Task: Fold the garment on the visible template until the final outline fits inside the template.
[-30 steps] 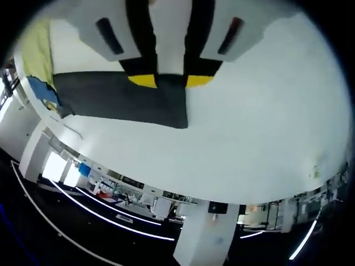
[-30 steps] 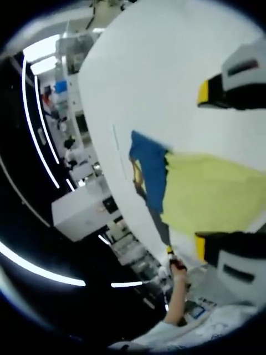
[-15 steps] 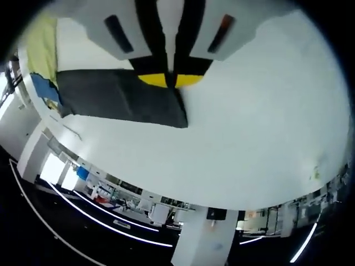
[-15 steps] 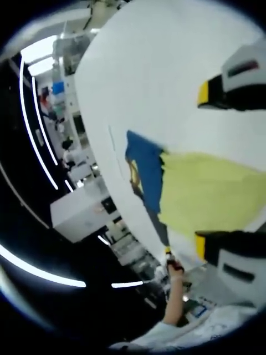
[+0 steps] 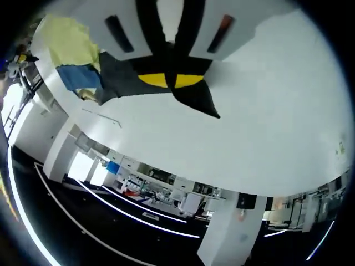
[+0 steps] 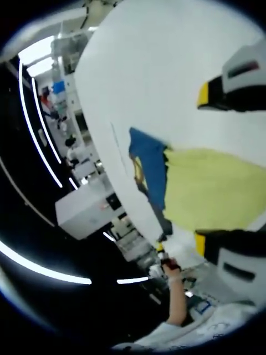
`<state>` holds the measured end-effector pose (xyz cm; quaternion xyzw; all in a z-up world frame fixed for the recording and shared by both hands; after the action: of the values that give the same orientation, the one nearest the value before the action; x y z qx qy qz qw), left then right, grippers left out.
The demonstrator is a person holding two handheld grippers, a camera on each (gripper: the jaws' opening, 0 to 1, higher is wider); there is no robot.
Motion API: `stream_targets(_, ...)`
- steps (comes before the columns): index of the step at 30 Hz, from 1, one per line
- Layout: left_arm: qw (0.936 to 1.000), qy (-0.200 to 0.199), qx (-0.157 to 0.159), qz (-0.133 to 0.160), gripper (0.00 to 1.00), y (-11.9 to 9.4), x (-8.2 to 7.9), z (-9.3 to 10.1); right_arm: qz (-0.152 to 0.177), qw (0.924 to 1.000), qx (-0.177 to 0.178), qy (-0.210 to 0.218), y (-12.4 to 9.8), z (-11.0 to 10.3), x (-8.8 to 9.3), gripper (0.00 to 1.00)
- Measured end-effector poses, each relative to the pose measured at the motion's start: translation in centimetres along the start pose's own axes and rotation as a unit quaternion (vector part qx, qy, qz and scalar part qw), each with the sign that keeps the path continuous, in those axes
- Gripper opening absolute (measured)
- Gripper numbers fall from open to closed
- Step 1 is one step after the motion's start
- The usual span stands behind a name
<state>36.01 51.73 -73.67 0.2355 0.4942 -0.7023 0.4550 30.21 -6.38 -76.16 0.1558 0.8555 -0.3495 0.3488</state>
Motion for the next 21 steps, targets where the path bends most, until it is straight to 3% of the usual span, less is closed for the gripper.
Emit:
stream_targets(9,0.9968,0.031,0.073,0.003,0.00,1.9,-2.1,8.8,-0.003,0.9997,-0.012,-0.019,0.7,-0.8,-0.1,0.89)
stream_targets(21,0.9837,0.048,0.170,-0.033,0.00,6.7,0.6,19.2,-0.021,0.9980,-0.013,-0.058,1.0,-1.1,-0.1,0.98)
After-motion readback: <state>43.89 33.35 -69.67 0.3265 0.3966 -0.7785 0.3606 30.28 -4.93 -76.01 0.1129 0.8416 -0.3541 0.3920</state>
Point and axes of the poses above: the point that each gripper's makers call its tool centre point, and the gripper's own axes: y roughly forward along the fingers, z roughly to its right, x roughly out of its underside, the point moved 2 cm from there along -y, roughly backward along the fingers, and after that the axes turned 8 degrees about -z, right-handed, at the moved point
